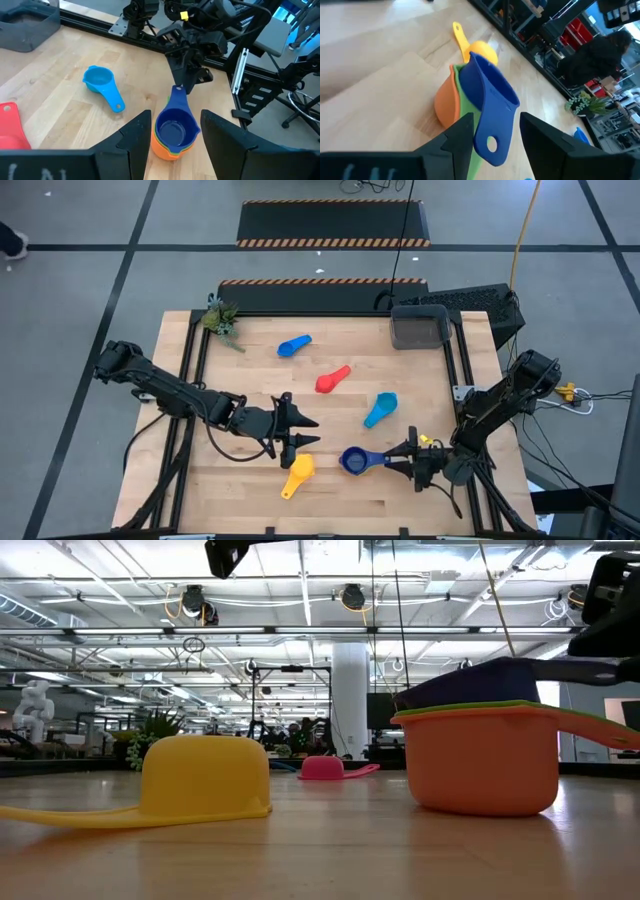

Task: Nest measuring cups in basket
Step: Stack the dark blue measuring cup on top of the green measuring cup

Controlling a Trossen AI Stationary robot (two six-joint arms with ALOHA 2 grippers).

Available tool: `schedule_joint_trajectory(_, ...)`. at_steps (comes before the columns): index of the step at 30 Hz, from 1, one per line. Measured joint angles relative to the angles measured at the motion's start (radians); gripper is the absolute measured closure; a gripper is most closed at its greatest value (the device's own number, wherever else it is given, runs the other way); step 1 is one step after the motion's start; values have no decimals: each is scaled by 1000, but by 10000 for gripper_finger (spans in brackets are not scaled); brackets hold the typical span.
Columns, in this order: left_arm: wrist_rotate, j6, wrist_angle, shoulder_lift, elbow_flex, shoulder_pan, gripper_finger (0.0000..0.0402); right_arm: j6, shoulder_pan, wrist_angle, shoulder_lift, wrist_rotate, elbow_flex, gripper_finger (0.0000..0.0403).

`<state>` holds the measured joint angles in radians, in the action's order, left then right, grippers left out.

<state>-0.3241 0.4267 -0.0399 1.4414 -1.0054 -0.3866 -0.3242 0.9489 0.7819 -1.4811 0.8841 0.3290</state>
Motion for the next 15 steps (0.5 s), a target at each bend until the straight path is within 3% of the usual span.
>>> schedule_joint_trajectory(7, 0, 0, 0, 0, 0, 0, 227, 86, 0, -91, 0, -43, 0, 248)
schedule_joint_trajectory(15, 0, 0, 9, 0, 0, 0, 227, 79, 0, -98, 26, -47, 0, 248)
